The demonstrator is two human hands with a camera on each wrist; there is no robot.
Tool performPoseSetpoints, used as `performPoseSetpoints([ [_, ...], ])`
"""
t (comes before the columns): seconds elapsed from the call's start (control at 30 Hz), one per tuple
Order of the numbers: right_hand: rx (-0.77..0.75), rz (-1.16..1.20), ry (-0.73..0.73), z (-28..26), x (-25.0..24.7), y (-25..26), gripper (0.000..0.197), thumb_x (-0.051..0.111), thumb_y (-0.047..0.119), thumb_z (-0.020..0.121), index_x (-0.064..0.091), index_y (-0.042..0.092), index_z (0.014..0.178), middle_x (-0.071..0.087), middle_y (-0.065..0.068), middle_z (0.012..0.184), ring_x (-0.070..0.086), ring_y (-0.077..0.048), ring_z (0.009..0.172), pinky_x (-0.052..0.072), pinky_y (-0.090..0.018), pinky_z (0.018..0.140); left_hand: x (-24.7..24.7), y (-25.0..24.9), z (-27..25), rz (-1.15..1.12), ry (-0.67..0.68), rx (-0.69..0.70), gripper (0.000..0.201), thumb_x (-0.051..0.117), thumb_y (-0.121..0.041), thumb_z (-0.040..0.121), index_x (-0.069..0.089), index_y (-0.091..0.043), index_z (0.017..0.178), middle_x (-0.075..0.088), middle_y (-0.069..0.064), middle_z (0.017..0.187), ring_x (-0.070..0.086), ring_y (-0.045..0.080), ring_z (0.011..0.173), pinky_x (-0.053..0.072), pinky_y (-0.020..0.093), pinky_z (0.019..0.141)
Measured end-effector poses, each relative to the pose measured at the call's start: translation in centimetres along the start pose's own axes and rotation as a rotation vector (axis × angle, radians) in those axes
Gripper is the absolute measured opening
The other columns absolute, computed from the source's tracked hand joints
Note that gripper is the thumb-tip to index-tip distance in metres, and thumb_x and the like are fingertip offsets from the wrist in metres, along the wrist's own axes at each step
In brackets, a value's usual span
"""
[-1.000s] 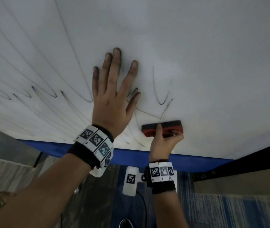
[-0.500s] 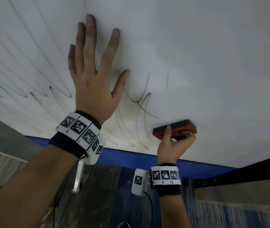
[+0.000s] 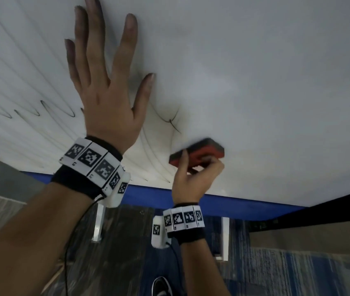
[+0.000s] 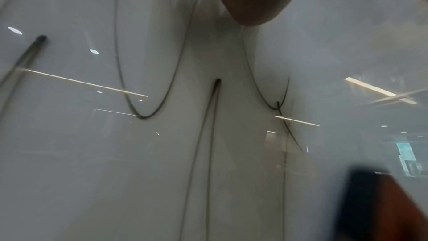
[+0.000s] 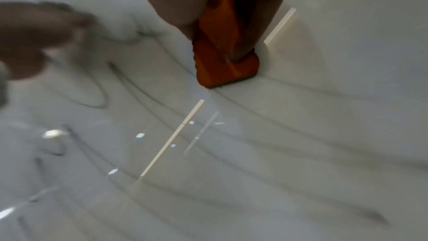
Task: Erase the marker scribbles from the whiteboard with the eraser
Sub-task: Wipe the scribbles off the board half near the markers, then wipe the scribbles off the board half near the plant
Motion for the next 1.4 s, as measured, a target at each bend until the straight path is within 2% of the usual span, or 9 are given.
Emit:
performPoseSetpoints([
  [0.13, 0.382, 0.043, -0.102, -2.9, -0.7, -9.8, 0.035, 0.071, 0.008, 0.092, 0.040, 0.011, 0.110, 0.049, 0.003, 0.102, 0.054, 0.000, 0.086, 0.058, -0.042, 0.079, 0.3, 0.2, -0.1, 0.002, 0.000, 0.010, 0.058, 0.053, -0.037, 0.104, 0.039, -0.005, 0.150, 0.032, 0.039, 0.152, 0.029, 0.054, 0.144, 0.021, 0.061, 0.121],
  [0.3, 0.826, 0.014, -0.125, -6.3, -0.6, -20.5, 0.048, 0.065, 0.002, 0.095, 0.036, -0.002, 0.132, 0.050, -0.020, 0.132, 0.057, -0.037, 0.115, 0.051, -0.055, 0.100, 0.7, 0.3, -0.2, -0.008, 0.012, 0.012, 0.058, 0.053, -0.035, 0.103, 0.039, -0.005, 0.151, 0.030, 0.039, 0.153, 0.027, 0.053, 0.145, 0.020, 0.062, 0.120],
  [0.4, 1.134, 0.205, -0.179, -7.3, -0.6, -25.7, 0.056, 0.062, -0.010, 0.094, 0.044, 0.004, 0.144, 0.048, -0.024, 0.147, 0.052, -0.045, 0.128, 0.054, -0.063, 0.083, 0.9, 0.1, -0.5, -0.009, 0.041, 0.006, 0.059, 0.054, -0.035, 0.103, 0.038, -0.006, 0.151, 0.029, 0.039, 0.153, 0.026, 0.053, 0.146, 0.019, 0.063, 0.121],
  [0.53, 1.149, 0.357, -0.195, -6.7, 0.7, -20.8, 0.055, 0.063, -0.011, 0.092, 0.046, 0.003, 0.143, 0.053, -0.023, 0.141, 0.054, -0.047, 0.125, 0.060, -0.046, 0.052, 0.6, 0.2, -0.8, 0.023, 0.096, 0.049, 0.058, 0.054, -0.040, 0.104, 0.038, -0.011, 0.152, 0.029, 0.034, 0.156, 0.026, 0.049, 0.148, 0.022, 0.061, 0.121],
  [0.67, 0.845, 0.349, -0.130, -5.8, 2.9, -11.5, 0.045, 0.068, -0.005, 0.091, 0.045, 0.010, 0.127, 0.054, -0.012, 0.122, 0.059, -0.035, 0.116, 0.059, -0.058, 0.085, -0.4, 0.7, -1.1, 0.066, 0.127, 0.137, 0.056, 0.055, -0.019, 0.104, 0.034, -0.021, 0.156, 0.022, 0.023, 0.162, 0.021, 0.039, 0.152, 0.022, 0.056, 0.122],
  [0.9, -0.025, 0.111, -0.075, -0.5, 4.3, 9.5, 0.039, 0.085, 0.008, 0.077, 0.049, 0.014, 0.086, 0.048, -0.010, 0.094, 0.051, -0.015, 0.080, 0.041, -0.008, 0.074, -3.9, 2.6, 0.1, 0.054, 0.335, 0.306, 0.086, 0.055, 0.012, 0.083, 0.032, -0.023, 0.158, 0.016, 0.011, 0.167, 0.020, 0.029, 0.154, 0.022, 0.044, 0.122],
  [1.07, -0.459, -0.060, -0.029, 3.8, 4.5, 22.4, 0.028, 0.088, 0.024, 0.075, 0.069, 0.016, 0.095, 0.048, -0.004, 0.102, 0.051, -0.023, 0.090, 0.038, -0.018, 0.066, -5.9, 3.2, 1.7, -0.054, 0.430, 0.305, 0.093, 0.053, 0.015, 0.077, 0.028, -0.022, 0.158, 0.028, 0.005, 0.164, 0.035, 0.025, 0.148, 0.036, 0.047, 0.116],
  [1.2, -0.794, -0.218, 0.050, 6.4, 5.7, 32.2, 0.015, 0.085, 0.023, 0.075, 0.075, 0.027, 0.085, 0.059, -0.003, 0.111, 0.053, -0.020, 0.099, 0.042, -0.022, 0.061, -9.7, 3.2, 6.4, -0.211, 0.159, 0.188, 0.075, 0.059, 0.000, 0.088, 0.031, -0.016, 0.156, 0.044, 0.009, 0.150, 0.046, 0.024, 0.134, 0.040, 0.037, 0.110],
  [1.4, -1.281, -0.296, 0.185, 9.4, 7.2, 42.9, 0.023, 0.082, 0.004, 0.068, 0.064, 0.018, 0.067, 0.071, 0.003, 0.116, 0.056, -0.027, 0.112, 0.035, -0.033, 0.096, -15.2, 2.0, 15.3, -0.222, -0.160, 0.195, 0.063, 0.062, -0.021, 0.094, 0.041, -0.015, 0.153, 0.037, 0.006, 0.158, 0.038, 0.024, 0.145, 0.025, 0.028, 0.119],
])
Point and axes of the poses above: each hand's wrist, its own z-axis towards the middle knuckle, its own x-axis out of the palm, y = z × x, the point moved 6 cm from there along z, towards the middle knuckle
